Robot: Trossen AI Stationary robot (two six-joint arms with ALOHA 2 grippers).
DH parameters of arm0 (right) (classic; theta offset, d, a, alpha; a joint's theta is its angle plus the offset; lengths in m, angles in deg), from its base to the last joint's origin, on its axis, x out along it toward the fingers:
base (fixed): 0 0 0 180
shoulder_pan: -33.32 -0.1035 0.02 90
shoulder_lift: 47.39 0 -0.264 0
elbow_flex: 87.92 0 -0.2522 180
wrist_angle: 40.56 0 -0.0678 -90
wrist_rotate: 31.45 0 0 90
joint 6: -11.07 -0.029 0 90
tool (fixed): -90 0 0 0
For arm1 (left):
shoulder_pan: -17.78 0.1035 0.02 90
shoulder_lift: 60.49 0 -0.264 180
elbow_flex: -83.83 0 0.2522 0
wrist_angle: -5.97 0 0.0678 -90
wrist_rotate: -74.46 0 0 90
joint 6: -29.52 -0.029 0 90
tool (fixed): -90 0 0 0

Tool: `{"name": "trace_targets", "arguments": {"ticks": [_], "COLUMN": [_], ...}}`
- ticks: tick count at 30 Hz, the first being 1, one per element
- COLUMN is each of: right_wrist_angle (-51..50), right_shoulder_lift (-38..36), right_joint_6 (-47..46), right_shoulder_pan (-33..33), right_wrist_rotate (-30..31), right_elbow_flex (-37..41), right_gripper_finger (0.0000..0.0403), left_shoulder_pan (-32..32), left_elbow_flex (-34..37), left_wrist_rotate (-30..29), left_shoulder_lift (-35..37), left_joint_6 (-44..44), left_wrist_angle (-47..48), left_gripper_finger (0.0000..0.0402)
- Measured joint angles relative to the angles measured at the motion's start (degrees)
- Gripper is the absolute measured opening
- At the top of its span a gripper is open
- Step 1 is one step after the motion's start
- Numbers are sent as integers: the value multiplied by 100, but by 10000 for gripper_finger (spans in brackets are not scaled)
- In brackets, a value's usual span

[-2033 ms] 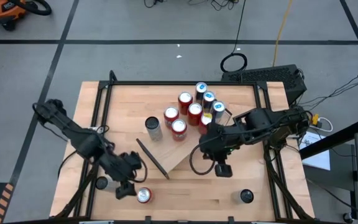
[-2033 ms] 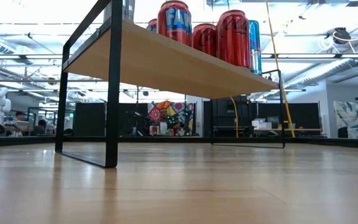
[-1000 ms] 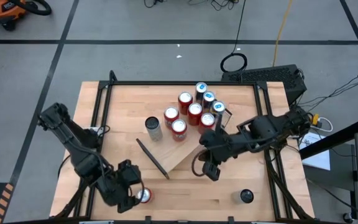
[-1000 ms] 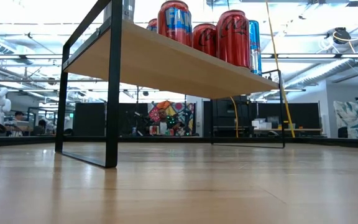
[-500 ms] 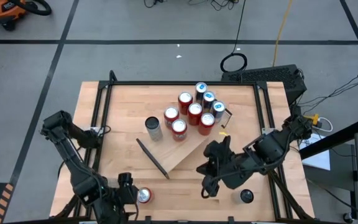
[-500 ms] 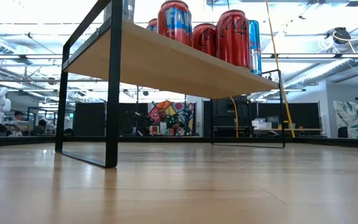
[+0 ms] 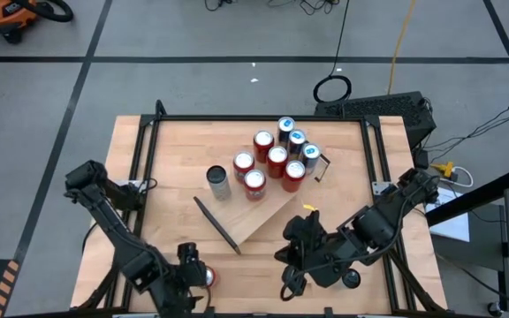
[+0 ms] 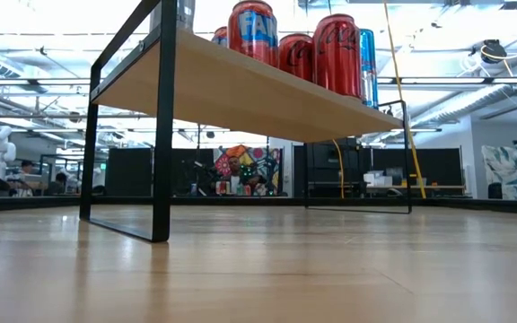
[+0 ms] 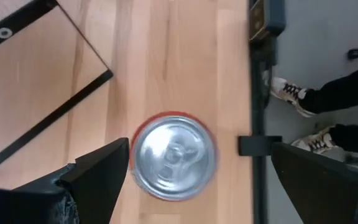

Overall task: Place canned beverage on shelf
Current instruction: Put the orange soda can on the shelf

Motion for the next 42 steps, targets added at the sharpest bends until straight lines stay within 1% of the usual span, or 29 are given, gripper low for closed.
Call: {"name": "trace_targets", "arguments": {"ticks": [6,16,21,25,29,36,39,42], "right_wrist_angle": [7,6,5,6,10,89,89,90], "right_shoulder_lift": [24,24,24,24,24,24,24,24], "right_joint_6": [5,59,98,172,186,188,190,232], "right_shoulder_pan": [-47,-50,-50,-12,43,53,53,56], "right_wrist_rotate": [9,24,24,37,44,46,46,46], "right_elbow_flex": [0,0,0,0,0,-2,-2,-2], "right_gripper_finger": [0,0,0,0,0,0,0,0], "left_shoulder_pan": [137,271,336,415,518,515,515,515], "left_elbow_flex": [270,669,702,704,704,706,706,706], "left_wrist_rotate": [377,434,437,460,670,727,727,727], "left_shoulder_lift": [-12,-7,-7,-49,-159,-328,-328,-328], "left_joint_6": [-141,-137,-174,-407,-418,-252,-246,-261], "left_wrist_angle": [-164,-389,-444,-640,-697,-468,-471,-474], "left_gripper_finger": [393,393,393,393,393,393,384,363]}}
